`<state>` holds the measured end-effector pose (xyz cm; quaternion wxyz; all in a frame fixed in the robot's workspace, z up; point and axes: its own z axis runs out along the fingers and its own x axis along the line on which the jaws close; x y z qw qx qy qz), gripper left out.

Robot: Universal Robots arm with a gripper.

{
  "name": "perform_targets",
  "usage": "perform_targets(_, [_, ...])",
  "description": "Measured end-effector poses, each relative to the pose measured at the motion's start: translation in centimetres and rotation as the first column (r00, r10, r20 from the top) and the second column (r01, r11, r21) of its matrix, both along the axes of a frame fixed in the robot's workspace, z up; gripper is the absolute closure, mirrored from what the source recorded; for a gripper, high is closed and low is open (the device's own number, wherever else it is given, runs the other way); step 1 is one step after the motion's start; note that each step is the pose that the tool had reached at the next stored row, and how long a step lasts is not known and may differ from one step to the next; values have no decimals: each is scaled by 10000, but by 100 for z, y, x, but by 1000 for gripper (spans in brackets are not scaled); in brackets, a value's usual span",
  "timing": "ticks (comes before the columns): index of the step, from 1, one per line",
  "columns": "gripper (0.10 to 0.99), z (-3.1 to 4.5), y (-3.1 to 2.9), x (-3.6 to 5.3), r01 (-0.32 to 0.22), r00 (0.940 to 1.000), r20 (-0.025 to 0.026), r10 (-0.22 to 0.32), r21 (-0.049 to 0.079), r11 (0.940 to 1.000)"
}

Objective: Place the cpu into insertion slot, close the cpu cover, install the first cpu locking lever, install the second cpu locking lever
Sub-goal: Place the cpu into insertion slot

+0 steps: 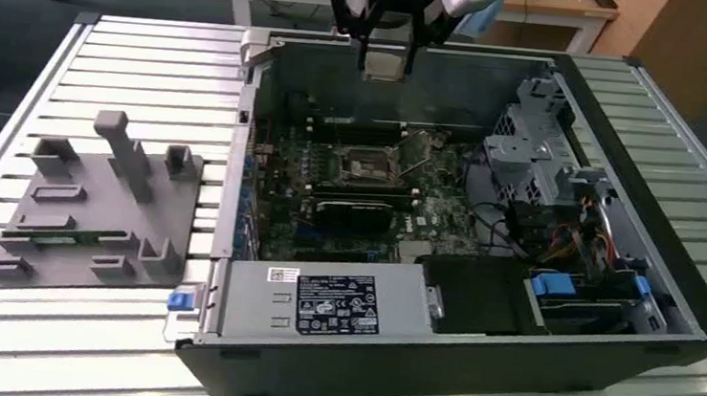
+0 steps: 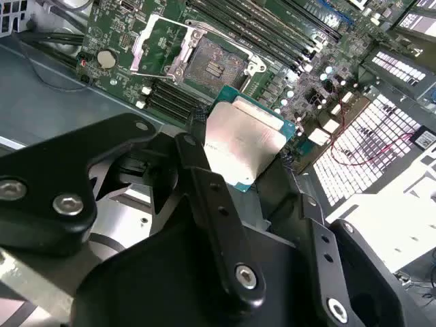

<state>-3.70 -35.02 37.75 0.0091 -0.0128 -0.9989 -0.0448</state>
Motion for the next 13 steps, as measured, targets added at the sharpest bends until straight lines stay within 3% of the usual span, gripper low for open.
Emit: perform_targets(13, [545, 0, 0, 0, 125, 9999, 0, -125, -2, 9999])
